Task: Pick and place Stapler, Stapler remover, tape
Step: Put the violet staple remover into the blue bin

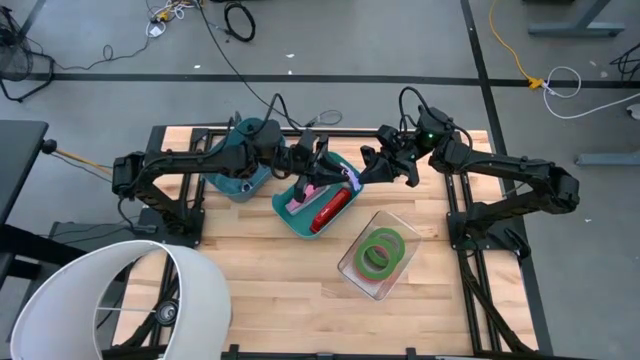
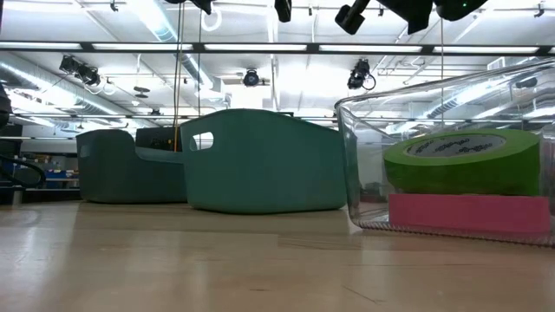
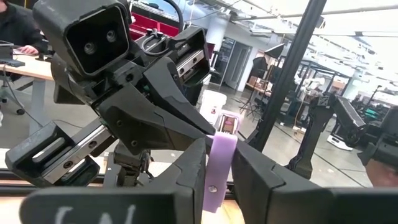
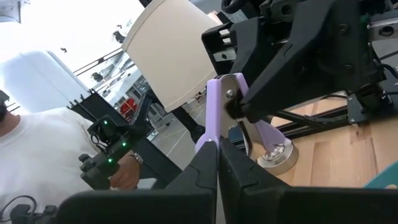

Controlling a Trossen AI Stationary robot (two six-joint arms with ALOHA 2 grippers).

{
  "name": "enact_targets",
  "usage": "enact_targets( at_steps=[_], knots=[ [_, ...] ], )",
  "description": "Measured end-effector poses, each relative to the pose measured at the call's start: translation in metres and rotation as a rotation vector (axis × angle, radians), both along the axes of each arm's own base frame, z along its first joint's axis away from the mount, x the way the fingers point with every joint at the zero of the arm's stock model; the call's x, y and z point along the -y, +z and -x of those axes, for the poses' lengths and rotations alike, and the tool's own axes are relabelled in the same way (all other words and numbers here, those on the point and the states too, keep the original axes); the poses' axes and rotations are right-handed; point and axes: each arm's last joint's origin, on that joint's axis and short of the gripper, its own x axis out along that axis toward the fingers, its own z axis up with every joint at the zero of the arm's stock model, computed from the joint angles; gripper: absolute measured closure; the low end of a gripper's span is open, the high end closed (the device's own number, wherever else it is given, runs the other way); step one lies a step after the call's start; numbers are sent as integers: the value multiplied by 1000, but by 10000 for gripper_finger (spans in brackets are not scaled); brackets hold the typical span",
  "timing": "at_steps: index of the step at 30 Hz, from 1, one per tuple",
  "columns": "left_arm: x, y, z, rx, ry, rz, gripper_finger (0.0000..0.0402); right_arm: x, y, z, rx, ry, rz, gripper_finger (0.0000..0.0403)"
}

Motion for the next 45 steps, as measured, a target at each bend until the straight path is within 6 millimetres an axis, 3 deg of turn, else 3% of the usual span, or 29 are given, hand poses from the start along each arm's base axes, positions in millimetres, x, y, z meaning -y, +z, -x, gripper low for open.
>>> enact_targets(
  at_steps=[15,28,33,45],
  knots=[
    [0,0,0,1,0,0,343,0,0,0,4,9,7,394],
    [-2,0,0,-5,6,4,350,3,1,2,13,-4,8,271],
    [-10,-5,2,-56,29,22,348,11,4,7,15,-37,2,243],
    [-36,-19,8,-201,105,62,352,22,11,19,41,-89,16,252]
  ],
)
